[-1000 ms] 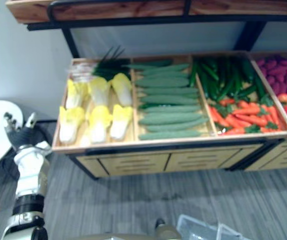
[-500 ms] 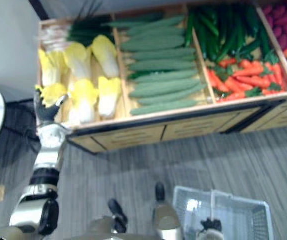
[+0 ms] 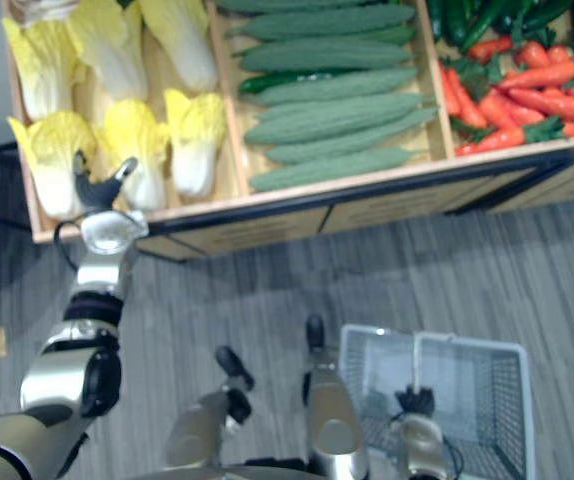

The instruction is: Pick vegetable in the basket

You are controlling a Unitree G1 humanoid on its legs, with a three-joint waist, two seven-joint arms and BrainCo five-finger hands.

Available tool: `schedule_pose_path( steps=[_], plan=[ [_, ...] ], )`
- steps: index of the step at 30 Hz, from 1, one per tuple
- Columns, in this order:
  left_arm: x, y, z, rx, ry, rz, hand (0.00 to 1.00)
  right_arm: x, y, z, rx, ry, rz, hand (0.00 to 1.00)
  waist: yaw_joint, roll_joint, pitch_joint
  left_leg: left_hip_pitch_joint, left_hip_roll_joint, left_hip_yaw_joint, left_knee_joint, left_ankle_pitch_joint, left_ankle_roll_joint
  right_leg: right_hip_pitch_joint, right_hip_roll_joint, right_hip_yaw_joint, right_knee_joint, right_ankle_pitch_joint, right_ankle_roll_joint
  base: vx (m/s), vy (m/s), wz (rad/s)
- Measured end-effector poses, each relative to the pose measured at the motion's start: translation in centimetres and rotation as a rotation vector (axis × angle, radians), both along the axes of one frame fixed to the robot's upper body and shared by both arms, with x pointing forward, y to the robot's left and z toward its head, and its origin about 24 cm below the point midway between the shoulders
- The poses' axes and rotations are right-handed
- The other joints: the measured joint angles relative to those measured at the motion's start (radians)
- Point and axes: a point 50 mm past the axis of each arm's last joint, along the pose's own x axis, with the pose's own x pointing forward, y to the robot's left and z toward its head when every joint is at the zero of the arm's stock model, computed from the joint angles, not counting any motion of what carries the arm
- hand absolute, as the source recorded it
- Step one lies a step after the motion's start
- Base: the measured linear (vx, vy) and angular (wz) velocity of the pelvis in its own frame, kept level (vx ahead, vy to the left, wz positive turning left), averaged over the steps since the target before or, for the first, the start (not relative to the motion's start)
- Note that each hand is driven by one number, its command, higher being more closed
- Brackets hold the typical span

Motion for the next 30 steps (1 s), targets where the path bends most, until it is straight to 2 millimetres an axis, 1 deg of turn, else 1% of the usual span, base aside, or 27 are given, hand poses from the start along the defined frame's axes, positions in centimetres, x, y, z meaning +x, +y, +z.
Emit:
schedule_pose_path(
  steps=[2,3,4,6,7,9,12,14,17,18,20,23,25,26,28,30],
  plan=[
    [0.4,-0.2,0.1,-0.006,0.017,-0.007,0.0,0.5,0.0,0.4,-0.005,-0.031,0.004,1.0,0.002,-0.002,0.006,-0.018,0.0,0.002,0.001,0.002,0.003,-0.023,-0.002,0.002,0.01,0.0,0.0,-0.03,0.001,-0.06],
    [0.8,-0.5,0.9,-0.008,0.005,-0.013,0.0,0.7,0.0,0.6,-0.008,-0.048,0.006,1.0,0.005,-0.005,0.019,-0.025,0.0,0.005,0.001,0.005,0.006,-0.035,-0.002,0.002,0.018,0.0,0.0,0.0,0.0,0.0],
    [0.9,-0.6,1.2,-0.007,-0.005,-0.013,1.0,0.7,0.0,0.6,-0.008,-0.053,0.003,1.0,0.009,-0.006,0.022,-0.03,0.0,0.007,0.0,0.005,0.006,-0.043,-0.003,0.003,0.023,-0.001,-0.002,-0.03,0.002,-0.04],
    [1.3,-0.7,2.4,-0.008,-0.04,-0.008,1.0,1.1,-0.1,1.1,-0.024,-0.077,0.001,1.0,0.015,-0.006,0.022,-0.055,0.002,0.036,0.0,0.005,0.004,-0.077,-0.005,0.007,0.029,-0.001,-0.002,-0.02,0.006,-0.04],
    [1.3,-0.5,2.7,-0.011,-0.049,0.001,1.0,1.3,-0.1,1.1,-0.026,-0.082,0.001,1.0,0.015,-0.007,0.023,-0.058,0.003,0.043,-0.001,0.006,0.003,-0.084,-0.006,0.008,0.032,-0.001,-0.002,0.0,0.0,0.0],
    [1.1,0.6,3.2,-0.011,-0.062,0.03,1.0,1.8,0.1,1.4,-0.031,-0.093,0.013,1.0,0.016,-0.011,0.026,-0.062,0.008,0.082,0.0,0.007,0.003,-0.1,-0.007,0.017,0.038,-0.001,-0.002,0.0,0.016,-0.06],
    [1.3,1.7,3.9,-0.036,-0.068,0.047,1.0,2.4,0.1,1.7,-0.041,-0.109,0.028,1.0,0.019,-0.014,0.028,-0.075,0.007,0.092,0.002,0.01,0.008,-0.117,-0.009,0.025,0.039,0.002,0.001,0.01,0.016,-0.05],
    [1.5,2.1,4.3,-0.054,-0.065,0.037,1.0,3.0,0.6,1.9,-0.023,-0.127,0.045,1.0,0.018,-0.019,0.031,-0.075,0.007,0.1,0.005,0.01,0.008,-0.119,-0.008,0.03,0.039,0.003,0.002,0.03,0.011,-0.08],
    [1.8,1.9,4.7,-0.067,-0.059,0.008,1.0,3.8,1.4,2.3,-0.002,-0.162,0.071,1.0,0.017,-0.022,0.032,-0.077,0.008,0.113,0.008,0.009,0.007,-0.124,-0.007,0.039,0.036,0.004,0.004,0.04,0.008,-0.08],
    [2.1,1.6,5.6,-0.068,-0.076,-0.007,1.0,4.1,1.8,2.5,0.001,-0.174,0.094,1.0,0.016,-0.026,0.034,-0.083,0.011,0.114,0.013,0.009,0.007,-0.127,-0.007,0.04,0.035,0.005,0.005,0.04,0.003,-0.02],
    [2.5,1.3,6.7,-0.071,-0.097,-0.022,1.0,4.4,2.2,2.7,0.007,-0.188,0.115,1.0,0.015,-0.034,0.039,-0.087,0.016,0.115,0.02,0.007,0.008,-0.127,-0.005,0.038,0.032,0.006,0.006,0.02,-0.002,0.0],
    [2.8,0.7,8.0,-0.071,-0.126,-0.042,1.0,4.8,2.2,3.2,0.013,-0.221,0.114,1.0,0.012,-0.044,0.044,-0.085,0.02,0.113,0.021,0.007,0.008,-0.122,-0.003,0.032,0.03,0.006,0.006,0.01,-0.001,0.01],
    [2.9,0.3,8.3,-0.066,-0.132,-0.05,1.0,4.6,2.1,3.1,0.017,-0.218,0.11,1.0,0.012,-0.046,0.045,-0.065,0.022,0.113,0.02,0.007,0.008,-0.095,-0.002,0.027,0.022,0.006,0.007,0.04,-0.001,0.05],
    [3.0,-0.3,8.5,-0.059,-0.138,-0.057,1.0,4.2,2.1,2.9,0.022,-0.209,0.105,1.0,0.013,-0.046,0.045,-0.043,0.025,0.113,0.02,0.006,0.006,-0.069,-0.002,0.018,0.019,0.006,0.007,0.05,0.0,0.09],
    [3.0,-0.8,9.2,-0.042,-0.17,-0.062,1.0,3.8,2.1,2.6,0.026,-0.198,0.102,1.0,0.013,-0.047,0.045,-0.016,0.027,0.111,0.019,0.005,0.005,-0.037,-0.002,-0.002,0.018,0.006,0.007,0.03,0.001,0.11],
    [2.5,-0.7,10.8,-0.024,-0.246,-0.027,1.0,3.3,2.0,2.3,0.029,-0.183,0.095,1.0,0.013,-0.053,0.041,0.03,0.028,0.11,0.018,-0.002,0.005,0.014,-0.002,-0.012,0.012,0.003,0.004,0.01,0.006,0.05]
  ],
)
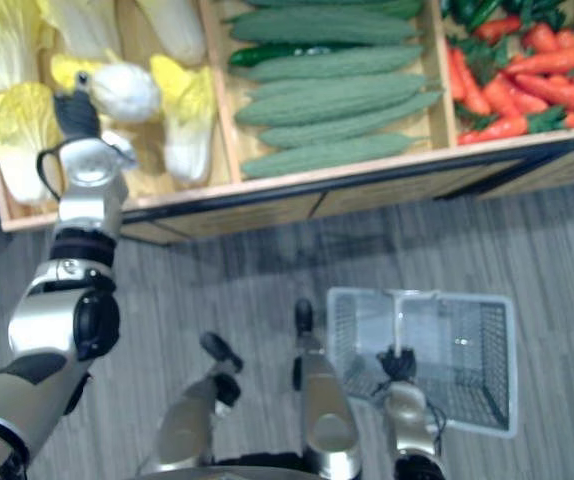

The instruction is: Pick vegetable in the basket

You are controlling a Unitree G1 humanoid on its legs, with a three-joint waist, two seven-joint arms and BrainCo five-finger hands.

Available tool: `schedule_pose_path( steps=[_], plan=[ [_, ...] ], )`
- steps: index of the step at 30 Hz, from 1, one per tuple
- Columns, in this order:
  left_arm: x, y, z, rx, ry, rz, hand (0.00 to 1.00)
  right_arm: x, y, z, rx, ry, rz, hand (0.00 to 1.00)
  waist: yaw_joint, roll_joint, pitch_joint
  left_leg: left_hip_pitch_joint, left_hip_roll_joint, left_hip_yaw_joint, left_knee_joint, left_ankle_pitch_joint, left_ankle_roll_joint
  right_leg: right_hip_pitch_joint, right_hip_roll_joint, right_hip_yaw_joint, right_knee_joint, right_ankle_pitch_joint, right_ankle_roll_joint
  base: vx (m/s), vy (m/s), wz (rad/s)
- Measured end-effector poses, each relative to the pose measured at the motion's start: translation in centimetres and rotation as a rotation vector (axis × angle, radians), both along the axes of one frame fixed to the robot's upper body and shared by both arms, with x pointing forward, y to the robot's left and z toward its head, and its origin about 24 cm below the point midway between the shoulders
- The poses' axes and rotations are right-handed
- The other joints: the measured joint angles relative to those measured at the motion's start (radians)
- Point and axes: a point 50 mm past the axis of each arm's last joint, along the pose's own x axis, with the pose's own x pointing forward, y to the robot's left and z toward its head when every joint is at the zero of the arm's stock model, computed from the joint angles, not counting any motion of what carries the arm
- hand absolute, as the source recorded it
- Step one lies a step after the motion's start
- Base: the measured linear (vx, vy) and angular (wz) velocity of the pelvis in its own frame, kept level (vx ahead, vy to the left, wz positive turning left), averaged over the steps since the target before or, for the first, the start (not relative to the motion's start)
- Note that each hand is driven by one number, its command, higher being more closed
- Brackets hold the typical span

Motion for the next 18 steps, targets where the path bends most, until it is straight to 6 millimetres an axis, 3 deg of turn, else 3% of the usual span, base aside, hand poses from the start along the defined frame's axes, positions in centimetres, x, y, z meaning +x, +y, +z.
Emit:
schedule_pose_path(
  steps=[3,5,7,9,10,11,13,14,15,16,18],
  plan=[
    [-1.2,1.2,1.6,0.016,-0.093,0.083,1.0,-0.9,-0.1,-0.9,0.006,0.039,-0.011,1.0,0.001,0.0,-0.001,0.058,-0.003,-0.007,0.0,-0.009,-0.005,0.071,0.001,-0.003,-0.029,-0.001,0.0,-0.01,-0.003,0.0],
    [-3.8,2.7,2.7,0.074,-0.216,0.188,1.0,-2.1,-0.2,-1.9,0.017,0.101,-0.028,1.0,0.0,0.002,-0.045,0.051,-0.006,-0.065,0.041,-0.032,-0.007,0.088,0.003,-0.002,-0.044,-0.001,0.0,-0.01,-0.007,-0.02],
    [-5.7,3.8,2.2,0.157,-0.251,0.284,1.0,-2.6,-0.5,-2.3,0.02,0.125,-0.04,1.0,0.004,0.003,-0.063,0.049,0.0,-0.208,0.1,-0.057,-0.013,0.112,0.006,0.013,-0.049,-0.001,0.0,0.03,-0.04,-0.2],
    [-8.4,5.5,-0.1,0.247,-0.234,0.403,1.0,-4.1,-1.3,-3.0,0.017,0.177,-0.071,1.0,0.007,0.025,-0.136,0.023,0.002,-0.449,0.183,-0.127,-0.037,0.125,0.018,0.051,-0.06,0.0,0.001,0.02,0.002,-0.44],
    [-9.0,5.6,-0.6,0.276,-0.228,0.423,1.0,-4.6,-1.6,-3.1,0.013,0.19,-0.072,1.0,0.01,0.032,-0.154,0.023,0.002,-0.494,0.189,-0.147,-0.048,0.125,0.024,0.062,-0.063,0.001,0.002,0.02,0.089,-0.48],
    [-9.9,5.3,-1.3,0.335,-0.223,0.436,1.0,-5.4,-2.0,-3.3,0.013,0.208,-0.078,1.0,0.01,0.048,-0.191,0.029,0.004,-0.528,0.185,-0.184,-0.067,0.127,0.037,0.069,-0.078,0.008,0.012,0.02,0.117,-0.33],
    [-10.6,3.6,-2.7,0.424,-0.205,0.392,1.0,-6.5,-2.3,-3.5,0.02,0.225,-0.103,1.0,0.007,0.042,-0.217,0.065,-0.013,-0.518,0.158,-0.198,-0.069,0.153,0.024,0.089,-0.1,0.02,0.029,0.0,0.117,-0.25],
    [-11.1,1.9,-4.2,0.482,-0.176,0.325,1.0,-7.3,-2.4,-3.6,0.016,0.234,-0.108,1.0,0.007,0.035,-0.243,0.089,-0.031,-0.497,0.137,-0.198,-0.066,0.158,0.011,0.109,-0.106,0.024,0.035,-0.03,0.113,-0.28],
    [-11.4,1.0,-5.1,0.508,-0.164,0.28,1.0,-7.4,-2.4,-3.5,0.012,0.231,-0.107,1.0,0.006,0.034,-0.255,0.096,-0.039,-0.483,0.13,-0.199,-0.064,0.153,0.006,0.123,-0.107,0.027,0.04,-0.03,0.17,-0.67],
    [-12.0,-2.4,-7.1,0.564,-0.145,0.113,1.0,-6.8,-2.7,-2.6,-0.008,0.187,-0.101,1.0,0.001,0.033,-0.269,0.099,-0.057,-0.438,0.138,-0.209,-0.05,0.13,-0.007,0.174,-0.101,0.04,0.058,-0.03,0.167,-0.71],
    [-12.1,-4.7,-8.4,0.598,-0.126,-0.021,1.0,-5.9,-2.8,-1.8,-0.029,0.143,-0.088,1.0,-0.001,0.031,-0.27,0.093,-0.068,-0.4,0.148,-0.219,-0.042,0.097,-0.012,0.211,-0.086,0.048,0.068,-0.04,0.11,-0.78]
  ],
)
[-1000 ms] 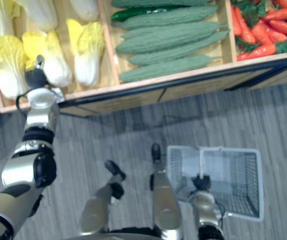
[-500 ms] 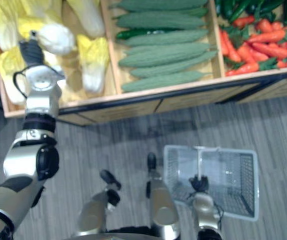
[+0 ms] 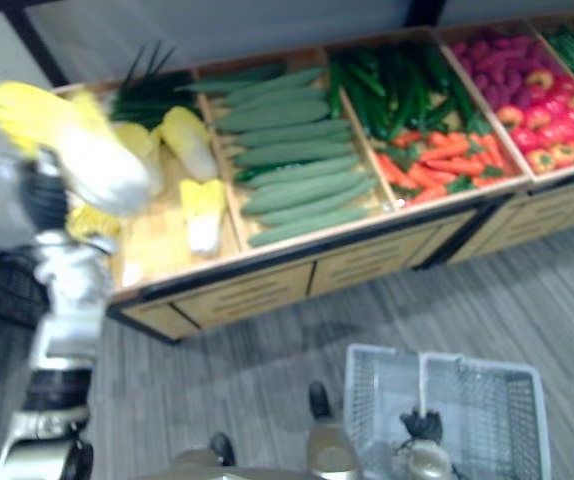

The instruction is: Pick vegetable in the basket

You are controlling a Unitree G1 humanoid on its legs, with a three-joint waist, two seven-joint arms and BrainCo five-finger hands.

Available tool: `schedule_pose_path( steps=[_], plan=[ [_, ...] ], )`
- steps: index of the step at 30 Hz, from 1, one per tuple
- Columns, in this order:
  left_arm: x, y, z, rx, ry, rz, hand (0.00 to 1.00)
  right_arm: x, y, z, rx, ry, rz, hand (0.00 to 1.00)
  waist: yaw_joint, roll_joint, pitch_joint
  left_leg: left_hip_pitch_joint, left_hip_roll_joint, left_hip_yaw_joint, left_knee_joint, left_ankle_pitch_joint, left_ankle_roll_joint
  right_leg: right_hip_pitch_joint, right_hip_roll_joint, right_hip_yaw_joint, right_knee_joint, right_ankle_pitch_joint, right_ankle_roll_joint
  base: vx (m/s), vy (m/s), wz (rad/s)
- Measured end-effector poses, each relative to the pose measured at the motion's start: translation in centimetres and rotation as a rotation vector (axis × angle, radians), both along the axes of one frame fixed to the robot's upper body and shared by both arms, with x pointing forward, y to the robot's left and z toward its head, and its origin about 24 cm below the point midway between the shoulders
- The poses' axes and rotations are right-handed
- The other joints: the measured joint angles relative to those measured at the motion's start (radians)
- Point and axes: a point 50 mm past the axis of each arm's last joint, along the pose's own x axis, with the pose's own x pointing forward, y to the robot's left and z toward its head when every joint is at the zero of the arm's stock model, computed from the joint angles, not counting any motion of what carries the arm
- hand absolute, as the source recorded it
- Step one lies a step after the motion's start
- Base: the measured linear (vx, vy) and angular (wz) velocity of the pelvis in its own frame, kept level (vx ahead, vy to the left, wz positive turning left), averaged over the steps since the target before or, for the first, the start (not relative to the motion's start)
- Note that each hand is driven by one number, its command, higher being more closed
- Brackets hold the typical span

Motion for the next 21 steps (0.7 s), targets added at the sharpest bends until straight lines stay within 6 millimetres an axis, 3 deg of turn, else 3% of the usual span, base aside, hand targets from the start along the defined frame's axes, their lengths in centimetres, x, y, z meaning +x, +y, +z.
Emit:
schedule_pose_path(
  steps=[1,2,3,4,5,6,7,9,10,11,12,13,14,15,16,17,18,19,21],
  plan=[
    [-0.3,-2.2,-1.3,0.028,0.061,-0.118,1.0,1.3,0.1,1.0,-0.029,-0.046,0.032,1.0,-0.011,-0.001,0.0,-0.008,-0.003,0.041,0.026,-0.013,0.012,-0.021,-0.005,0.007,-0.005,0.01,-0.019,-0.06,0.08,-0.88],
    [-0.7,-3.4,-2.5,0.024,0.11,-0.185,1.0,2.3,0.2,1.8,-0.044,-0.086,0.052,1.0,-0.026,0.004,0.0,-0.007,0.009,0.077,0.032,-0.018,0.022,-0.029,-0.016,-0.056,-0.017,-0.009,-0.114,-0.05,0.138,-1.33],
    [-1.4,-5.0,-4.0,0.001,0.178,-0.264,1.0,4.0,0.2,3.0,-0.079,-0.143,0.089,1.0,-0.033,0.027,0.002,0.005,0.019,0.142,0.025,-0.015,0.032,-0.056,-0.042,-0.281,0.022,-0.093,-0.285,-0.03,0.132,-1.81],
    [-2.2,-5.9,-5.4,-0.005,0.249,-0.322,1.0,5.6,1.0,4.2,-0.095,-0.206,0.135,1.0,-0.022,0.033,0.003,0.041,0.049,0.209,0.016,-0.013,0.038,-0.084,-0.075,-0.457,0.096,-0.147,-0.35,-0.01,0.102,-1.88],
    [-2.5,-6.1,-6.1,-0.007,0.285,-0.348,1.0,6.2,1.5,4.7,-0.097,-0.232,0.15,1.0,-0.017,0.028,0.002,0.068,0.054,0.245,0.009,-0.017,0.038,-0.1,-0.107,-0.537,0.161,-0.157,-0.352,0.03,0.035,-1.94],
    [-3.3,-6.2,-7.5,0.001,0.357,-0.388,1.0,7.0,2.8,5.2,-0.09,-0.27,0.173,1.0,-0.015,-0.002,-0.004,0.122,0.031,0.316,0.015,-0.036,0.023,-0.101,-0.168,-0.677,0.247,-0.167,-0.375,0.06,0.012,-1.68],
    [-3.8,-6.2,-8.4,-0.006,0.401,-0.398,1.0,7.6,3.7,5.5,-0.085,-0.292,0.207,1.0,-0.007,-0.01,-0.011,0.145,0.035,0.361,0.033,-0.046,0.022,-0.094,-0.178,-0.726,0.246,-0.131,-0.406,0.08,-0.016,-2.31],
    [-4.7,-6.5,-10.2,-0.033,0.484,-0.418,1.0,9.7,6.3,6.7,-0.085,-0.349,0.33,1.0,0.032,0.01,-0.037,0.159,0.062,0.463,0.023,-0.026,0.057,-0.078,-0.16,-0.885,0.195,-0.197,-0.376,0.07,-0.086,-2.35],
    [-4.7,-7.0,-10.7,-0.055,0.509,-0.439,1.0,11.1,8.0,7.8,-0.093,-0.407,0.403,1.0,0.046,0.032,-0.057,0.165,0.068,0.505,0.003,-0.032,0.047,-0.109,-0.178,-0.947,0.285,-0.205,-0.331,0.09,-0.105,-1.99],
    [-4.5,-7.4,-11.1,-0.06,0.525,-0.46,1.0,11.5,9.3,8.2,-0.071,-0.431,0.438,1.0,0.049,0.008,-0.06,0.174,0.051,0.538,0.012,-0.043,0.027,-0.093,-0.196,-0.952,0.301,-0.165,-0.228,0.16,-0.167,-2.13],
    [-4.3,-7.7,-12.0,-0.067,0.563,-0.467,1.0,11.8,10.8,8.4,-0.044,-0.448,0.483,1.0,0.063,0.007,-0.057,0.183,0.084,0.568,0.055,-0.051,0.015,-0.104,-0.157,-0.916,0.278,-0.137,-0.195,0.22,-0.222,-1.52],
    [-4.2,-8.2,-13.1,-0.069,0.616,-0.481,1.0,11.5,11.8,8.5,-0.014,-0.456,0.511,1.0,0.051,0.005,-0.058,0.183,0.119,0.571,0.136,-0.052,0.014,-0.092,-0.116,-0.881,0.244,-0.132,-0.201,0.24,-0.272,-1.63],
    [-4.6,-9.1,-14.2,-0.071,0.671,-0.512,1.0,11.0,12.5,8.5,0.0,-0.459,0.547,1.0,0.051,0.009,-0.056,0.191,0.196,0.566,0.285,-0.046,0.02,-0.06,-0.056,-0.826,0.205,-0.123,-0.202,0.27,-0.297,-1.73],
    [-5.2,-9.9,-14.9,-0.074,0.704,-0.541,1.0,10.8,13.3,8.6,0.008,-0.464,0.593,1.0,0.056,0.018,-0.055,0.181,0.289,0.527,0.475,-0.002,0.104,-0.021,0.015,-0.759,0.173,-0.134,-0.217,0.24,-0.219,-1.74],
    [-5.4,-10.2,-15.2,-0.069,0.716,-0.555,1.0,10.7,13.9,8.7,0.02,-0.474,0.613,1.0,0.058,0.018,-0.055,0.152,0.33,0.468,0.582,0.049,0.188,0.003,0.045,-0.724,0.154,-0.137,-0.218,0.24,-0.188,-1.77],
    [-5.6,-10.4,-15.5,-0.062,0.73,-0.569,1.0,10.4,14.5,9.1,0.02,-0.486,0.657,1.0,0.068,0.019,-0.057,0.091,0.338,0.322,0.695,0.102,0.22,0.023,0.074,-0.668,0.13,-0.141,-0.223,0.2,-0.079,-1.82],
    [-5.7,-11.0,-15.6,-0.061,0.732,-0.588,1.0,10.2,15.0,9.4,0.03,-0.499,0.708,1.0,0.077,0.02,-0.056,-0.004,0.28,0.145,0.767,0.029,0.117,0.028,0.098,-0.597,0.121,-0.146,-0.23,0.23,-0.018,-2.18],
    [-5.6,-11.3,-15.5,-0.064,0.727,-0.59,1.0,10.1,15.4,9.5,0.038,-0.502,0.743,1.0,0.077,0.012,-0.046,-0.093,0.221,0.056,0.768,-0.024,0.083,0.036,0.111,-0.539,0.105,-0.146,-0.231,0.2,0.026,-1.88],
    [-5.5,-11.3,-15.6,-0.074,0.724,-0.572,1.0,10.1,15.6,9.7,0.062,-0.512,0.754,1.0,0.086,0.015,-0.029,-0.177,0.171,0.02,0.666,-0.064,0.065,0.077,0.125,-0.478,0.083,-0.146,-0.231,0.2,0.052,-1.46]
  ],
)
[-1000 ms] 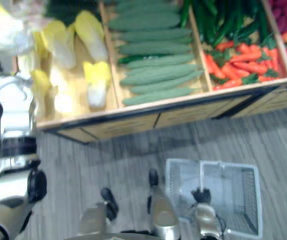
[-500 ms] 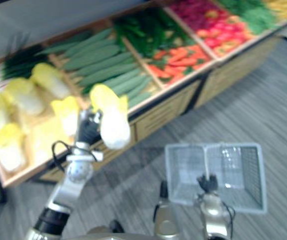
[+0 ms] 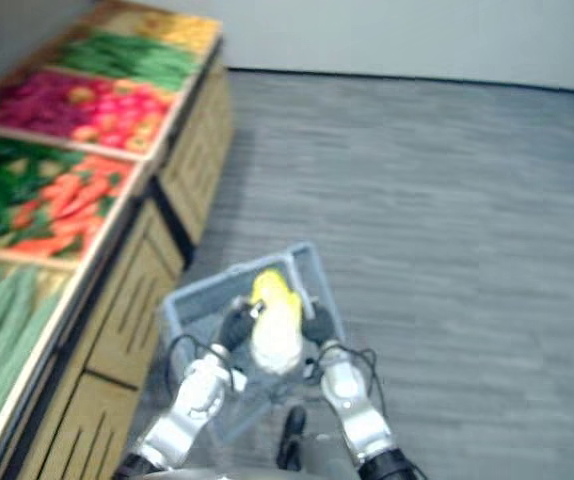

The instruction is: Pick vegetable in the basket

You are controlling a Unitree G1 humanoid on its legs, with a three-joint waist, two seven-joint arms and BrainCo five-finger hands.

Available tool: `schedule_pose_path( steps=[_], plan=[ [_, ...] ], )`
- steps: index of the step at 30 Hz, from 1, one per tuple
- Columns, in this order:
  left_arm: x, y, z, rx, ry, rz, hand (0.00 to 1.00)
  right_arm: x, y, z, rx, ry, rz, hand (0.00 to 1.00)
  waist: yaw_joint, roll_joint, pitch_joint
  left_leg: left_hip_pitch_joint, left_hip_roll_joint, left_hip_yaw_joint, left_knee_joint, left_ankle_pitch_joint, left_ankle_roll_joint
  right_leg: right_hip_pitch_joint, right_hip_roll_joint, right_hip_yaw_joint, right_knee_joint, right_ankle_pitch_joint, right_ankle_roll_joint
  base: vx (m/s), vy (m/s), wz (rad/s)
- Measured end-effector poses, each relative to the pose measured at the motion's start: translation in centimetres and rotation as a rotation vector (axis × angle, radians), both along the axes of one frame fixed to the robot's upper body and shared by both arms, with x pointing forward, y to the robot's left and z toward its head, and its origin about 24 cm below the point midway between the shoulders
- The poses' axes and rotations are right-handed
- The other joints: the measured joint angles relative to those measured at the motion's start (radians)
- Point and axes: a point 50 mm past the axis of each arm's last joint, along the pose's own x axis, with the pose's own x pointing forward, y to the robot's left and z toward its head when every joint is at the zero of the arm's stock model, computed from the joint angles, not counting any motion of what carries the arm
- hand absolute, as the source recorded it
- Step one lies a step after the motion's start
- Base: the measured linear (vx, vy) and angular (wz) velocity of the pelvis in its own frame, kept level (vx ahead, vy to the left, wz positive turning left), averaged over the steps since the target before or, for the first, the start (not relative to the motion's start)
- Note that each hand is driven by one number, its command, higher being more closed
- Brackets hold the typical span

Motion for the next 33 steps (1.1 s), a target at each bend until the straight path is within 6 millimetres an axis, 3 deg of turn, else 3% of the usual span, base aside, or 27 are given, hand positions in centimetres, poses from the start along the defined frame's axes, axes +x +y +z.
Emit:
schedule_pose_path(
  steps=[1,2,3,4,5,7,8,9,10,11,12,13,14,15,17,19,21,22,23,24,25,27,28,30,31,33],
  plan=[
    [-0.1,0.0,-0.1,-0.001,0.0,0.007,1.0,0.0,-0.1,0.0,0.003,0.0,0.002,1.0,0.003,0.003,0.007,-0.022,-0.019,-0.002,-0.092,0.001,-0.002,0.029,0.003,0.014,-0.01,0.0,0.001,0.22,0.099,-1.36],
    [-0.1,-0.1,-0.1,-0.006,-0.002,0.015,1.0,-0.1,-0.3,0.2,-0.004,-0.007,0.007,1.0,0.005,0.012,0.007,-0.036,-0.045,0.002,-0.277,0.028,-0.027,0.057,0.018,0.044,-0.029,0.001,0.007,0.18,0.099,-0.93],
    [-0.1,-0.3,0.0,-0.014,-0.005,0.018,1.0,-0.2,-0.6,0.5,0.0,-0.018,0.008,1.0,0.006,0.033,0.004,-0.042,-0.051,0.014,-0.398,0.039,-0.034,0.072,0.039,0.056,-0.046,-0.002,0.025,0.23,0.095,-1.22],
    [-0.3,-0.8,-0.3,-0.035,0.009,0.033,1.0,-0.5,-1.0,1.2,-0.012,-0.048,0.027,1.0,0.046,0.076,-0.007,-0.051,-0.023,0.013,-0.449,0.106,0.017,0.054,0.061,0.098,0.06,-0.026,0.045,0.31,0.099,-1.16],
    [-0.2,-0.4,-0.4,-0.027,0.007,0.05,1.0,-0.5,-0.5,2.2,0.012,-0.086,0.052,1.0,0.06,0.037,-0.008,-0.047,-0.064,0.036,-0.441,0.1,0.016,0.009,0.015,0.154,0.213,-0.164,0.057,0.38,0.1,-0.82],
    [0.1,-0.3,-0.7,-0.013,0.024,0.064,1.0,-0.4,-0.7,2.5,0.03,-0.096,0.042,1.0,0.04,0.012,-0.001,-0.024,-0.103,0.04,-0.474,0.108,0.027,0.011,-0.021,0.153,0.227,-0.215,0.067,0.24,0.058,0.13],
    [-0.1,-0.2,-0.9,-0.006,0.033,0.074,1.0,-0.4,-0.5,2.5,0.07,-0.085,0.038,1.0,0.041,-0.016,0.0,0.015,-0.15,0.055,-0.535,0.125,0.056,0.011,-0.061,0.156,0.271,-0.255,0.101,0.23,0.061,0.31],
    [-0.2,0.1,-1.2,0.006,0.043,0.09,0.0,-0.5,-0.2,2.4,0.111,-0.071,0.036,1.0,0.042,-0.05,-0.006,0.061,-0.199,0.069,-0.582,0.125,0.064,0.015,-0.106,0.154,0.324,-0.298,0.147,0.42,0.086,0.27],
    [-0.3,0.1,-1.4,0.009,0.05,0.094,0.0,-0.5,-0.1,2.4,0.122,-0.068,0.036,1.0,0.041,-0.061,-0.007,0.085,-0.212,0.071,-0.606,0.123,0.06,0.008,-0.123,0.155,0.381,-0.306,0.163,0.46,0.084,0.38],
    [-0.4,0.6,-2.1,0.035,0.081,0.109,0.0,-0.7,0.0,2.3,0.15,-0.054,0.035,1.0,0.042,-0.082,-0.01,0.127,-0.24,0.07,-0.605,0.113,0.063,-0.047,-0.175,0.159,0.574,-0.304,0.204,0.41,0.07,0.31],
    [-0.4,0.8,-2.4,0.057,0.094,0.114,0.0,-0.7,0.1,2.2,0.152,-0.05,0.035,1.0,0.039,-0.086,-0.01,0.145,-0.245,0.062,-0.61,0.105,0.066,-0.072,-0.189,0.154,0.656,-0.281,0.229,0.38,0.063,0.42],
    [-0.5,1.8,-3.0,0.123,0.113,0.122,0.0,-0.9,0.1,2.1,0.162,-0.043,0.038,1.0,0.029,-0.085,-0.008,0.201,-0.247,0.04,-0.642,0.094,0.062,-0.139,-0.22,0.14,0.828,-0.214,0.217,0.31,0.046,0.32],
    [-0.5,2.3,-3.2,0.151,0.119,0.128,0.0,-1.0,0.2,2.0,0.167,-0.039,0.043,1.0,0.023,-0.084,-0.007,0.223,-0.246,0.026,-0.655,0.093,0.062,-0.158,-0.235,0.123,0.879,-0.23,0.192,0.44,0.013,0.49],
    [-0.4,3.3,-3.3,0.208,0.11,0.141,0.0,-1.0,0.3,2.0,0.191,-0.032,0.065,1.0,0.017,-0.082,-0.008,0.269,-0.23,-0.004,-0.681,0.083,0.052,-0.186,-0.255,0.089,0.882,-0.262,0.139,0.35,-0.023,0.47],
    [0.4,3.4,-2.7,0.222,0.071,0.155,0.0,-1.2,0.5,1.9,0.209,-0.019,0.082,1.0,0.014,-0.075,-0.011,0.282,-0.213,-0.05,-0.698,0.08,0.046,-0.219,-0.273,0.086,0.738,-0.263,0.138,0.37,-0.128,0.71],
    [1.4,3.6,-2.0,0.227,0.041,0.169,0.0,-1.3,0.8,1.9,0.224,-0.024,0.104,1.0,0.01,-0.071,-0.01,0.279,-0.19,-0.111,-0.715,0.081,0.043,-0.233,-0.254,0.154,0.493,-0.23,0.173,0.39,-0.309,0.87],
    [2.3,3.7,-1.3,0.266,-0.006,0.163,0.0,-1.7,0.2,1.7,0.229,-0.021,0.075,1.0,-0.008,-0.064,-0.014,0.285,-0.151,-0.187,-0.713,0.048,-0.039,-0.21,-0.233,0.314,0.205,-0.119,0.225,0.32,-0.323,0.98],
    [2.3,3.7,-1.2,0.28,-0.015,0.158,0.0,-2.0,0.1,1.4,0.23,-0.011,0.067,1.0,-0.009,-0.071,-0.018,0.293,-0.145,-0.204,-0.707,0.033,-0.064,-0.199,-0.241,0.341,0.179,-0.104,0.246,0.31,-0.361,0.86],
    [2.0,3.9,-1.5,0.299,-0.009,0.158,0.0,-2.6,-0.1,0.7,0.225,0.021,0.054,1.0,-0.008,-0.054,-0.022,0.313,-0.116,-0.229,-0.691,-0.008,-0.095,-0.192,-0.233,0.324,0.241,-0.027,0.281,0.41,-0.474,0.55],
    [1.6,3.7,-1.8,0.283,0.011,0.167,0.0,-3.0,-0.3,0.3,0.219,0.041,0.05,1.0,-0.005,-0.019,-0.033,0.318,-0.082,-0.242,-0.678,-0.02,-0.092,-0.191,-0.207,0.296,0.278,-0.063,0.265,0.53,-0.513,0.57],
    [1.0,3.5,-2.2,0.27,0.031,0.179,0.0,-3.4,-0.7,-0.6,0.199,0.081,0.049,1.0,-0.009,0.027,-0.055,0.269,-0.023,-0.252,-0.562,-0.011,-0.083,-0.168,-0.17,0.25,0.275,-0.096,0.234,0.46,-0.392,0.48],
    [0.9,3.4,-2.3,0.254,0.048,0.197,0.0,-3.6,-1.1,-1.2,0.185,0.11,0.051,1.0,-0.008,0.052,-0.044,0.14,0.047,-0.249,-0.281,0.07,0.017,-0.08,-0.143,0.186,0.231,-0.113,0.188,0.43,-0.381,0.66],
    [0.9,3.3,-2.4,0.247,0.056,0.193,0.0,-3.7,-1.4,-1.6,0.181,0.128,0.042,1.0,-0.006,0.048,-0.032,0.077,0.082,-0.232,-0.135,0.119,0.038,0.0,-0.138,0.144,0.195,-0.124,0.172,0.47,-0.41,0.72],
    [0.6,3.6,-1.7,0.222,0.035,0.204,0.0,-3.7,-1.9,-1.8,0.166,0.131,0.027,1.0,0.006,0.027,-0.021,0.001,0.064,-0.148,-0.002,0.088,0.018,0.099,-0.152,0.1,0.135,-0.145,0.14,0.35,-0.252,0.62],
    [0.7,3.6,-0.9,0.201,-0.003,0.215,0.0,-3.5,-2.4,-1.7,0.15,0.123,0.01,1.0,0.009,0.031,-0.023,-0.033,0.047,-0.093,0.006,0.063,0.015,0.122,-0.157,0.08,0.109,-0.149,0.138,0.32,-0.163,0.54],
    [1.4,5.3,1.6,0.159,-0.103,0.321,0.0,-3.0,-5.8,-2.3,0.116,0.121,-0.15,1.0,0.027,0.037,-0.028,-0.076,0.0,0.085,-0.073,0.031,0.002,0.167,-0.176,0.011,0.07,-0.147,0.15,0.36,-0.118,0.73]
  ],
)
